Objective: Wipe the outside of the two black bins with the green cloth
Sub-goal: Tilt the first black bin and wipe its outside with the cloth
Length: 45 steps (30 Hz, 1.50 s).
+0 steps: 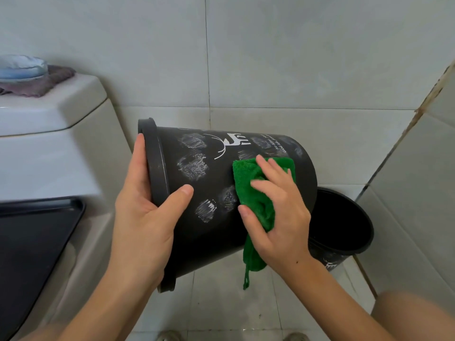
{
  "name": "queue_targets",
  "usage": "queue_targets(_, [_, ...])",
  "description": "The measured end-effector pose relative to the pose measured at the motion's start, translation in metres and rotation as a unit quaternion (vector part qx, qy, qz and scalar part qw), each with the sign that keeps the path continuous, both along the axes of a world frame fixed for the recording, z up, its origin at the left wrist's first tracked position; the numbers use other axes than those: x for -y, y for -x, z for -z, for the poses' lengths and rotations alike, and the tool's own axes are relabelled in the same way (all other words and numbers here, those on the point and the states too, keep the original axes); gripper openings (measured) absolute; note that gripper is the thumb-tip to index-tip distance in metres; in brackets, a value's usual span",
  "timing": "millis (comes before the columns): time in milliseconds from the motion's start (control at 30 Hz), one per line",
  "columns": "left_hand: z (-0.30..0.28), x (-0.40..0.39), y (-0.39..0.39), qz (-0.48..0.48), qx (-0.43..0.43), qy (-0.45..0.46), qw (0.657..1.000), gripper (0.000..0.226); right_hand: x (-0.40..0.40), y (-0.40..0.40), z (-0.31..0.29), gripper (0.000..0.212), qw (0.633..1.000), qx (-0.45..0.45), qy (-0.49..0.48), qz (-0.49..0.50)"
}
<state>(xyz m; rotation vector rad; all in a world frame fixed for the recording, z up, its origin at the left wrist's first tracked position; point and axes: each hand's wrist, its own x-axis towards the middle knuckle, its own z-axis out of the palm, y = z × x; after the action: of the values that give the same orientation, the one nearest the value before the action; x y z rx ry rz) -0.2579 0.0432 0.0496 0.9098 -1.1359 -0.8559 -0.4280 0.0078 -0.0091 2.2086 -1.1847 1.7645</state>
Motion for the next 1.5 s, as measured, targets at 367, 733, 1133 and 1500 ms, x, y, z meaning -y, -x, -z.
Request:
queue_targets(367, [0.002, 0.001, -0.004, 0.011, 0.002, -0.015, 1.000, 0.081, 0.000, -0.004, 0.016, 0.028, 0.995, -0.076, 0.066, 0.007])
queue_targets(733, [0.004, 0.005, -0.002, 0.015, -0.008, -0.010, 1.000, 0.080, -0.012, -0.022, 0.019, 0.030, 0.988, -0.116, 0.100, -0.017])
queue_targets(1133, [0.004, 0.004, 0.004, -0.011, -0.029, -0.013, 0.999, 0.075, -0.015, -0.028, 0.017, 0.029, 0.985, -0.126, 0.119, -0.025])
queue_targets(1500, [0.009, 0.004, 0.003, -0.018, -0.022, -0.001, 1.000, 0.073, -0.023, -0.038, 0.018, 0.025, 0.988, -0.106, 0.098, -0.052])
